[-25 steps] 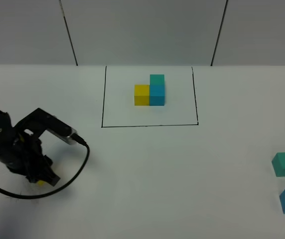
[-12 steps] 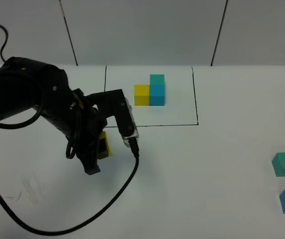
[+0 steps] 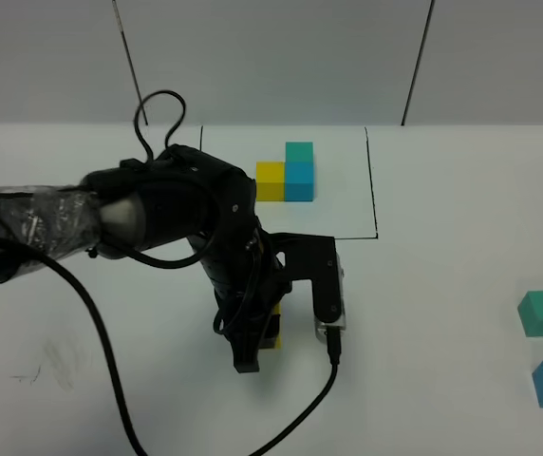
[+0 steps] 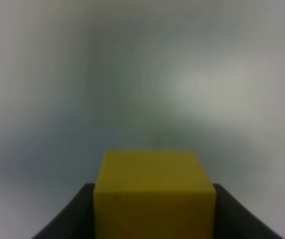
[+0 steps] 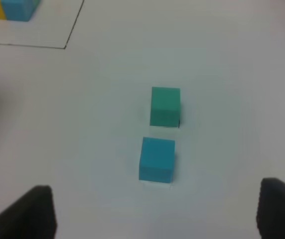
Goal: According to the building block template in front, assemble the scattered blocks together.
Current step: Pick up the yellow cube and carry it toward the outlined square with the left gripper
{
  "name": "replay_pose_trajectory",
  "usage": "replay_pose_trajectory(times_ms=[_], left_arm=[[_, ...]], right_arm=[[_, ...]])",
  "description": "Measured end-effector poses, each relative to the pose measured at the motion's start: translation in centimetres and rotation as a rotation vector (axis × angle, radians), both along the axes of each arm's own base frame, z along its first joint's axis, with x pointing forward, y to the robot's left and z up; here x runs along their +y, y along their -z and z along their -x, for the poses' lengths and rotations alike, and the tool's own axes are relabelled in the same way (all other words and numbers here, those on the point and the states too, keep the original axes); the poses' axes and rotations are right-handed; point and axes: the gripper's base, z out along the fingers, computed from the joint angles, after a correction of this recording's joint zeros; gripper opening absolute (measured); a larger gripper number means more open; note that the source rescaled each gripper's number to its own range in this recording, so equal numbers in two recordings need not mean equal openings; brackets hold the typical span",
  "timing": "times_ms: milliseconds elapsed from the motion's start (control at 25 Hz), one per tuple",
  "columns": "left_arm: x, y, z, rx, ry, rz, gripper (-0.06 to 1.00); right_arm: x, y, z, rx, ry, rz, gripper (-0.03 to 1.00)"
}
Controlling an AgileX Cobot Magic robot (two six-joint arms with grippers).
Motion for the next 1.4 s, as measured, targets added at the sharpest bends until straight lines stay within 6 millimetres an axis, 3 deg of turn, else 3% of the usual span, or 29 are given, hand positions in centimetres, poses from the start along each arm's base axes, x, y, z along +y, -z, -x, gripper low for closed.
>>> replay_pose_trajectory(times_ms=[160,320,1240,1400], left_arm=[[-0.4,2.3,0.0,0.042,0.012,-0.037,0.0],[-0.5,3.2,-0.1,0.047,0.016,-0.044,0.0],[-0.6,3.2,-0.2,0.039,0.04,-0.038,0.0],[-0.6,3.2,-0.2,0.039,0.039,-0.038,0.07]], right_arm=[[0.0,0.0,0.0,0.0,0.0,0.0,0.67],[0.0,0.0,0.0,0.0,0.0,0.0,0.67],[0.0,0.0,0.0,0.0,0.0,0.0,0.67],[0.0,0.0,0.0,0.0,0.0,0.0,0.67]])
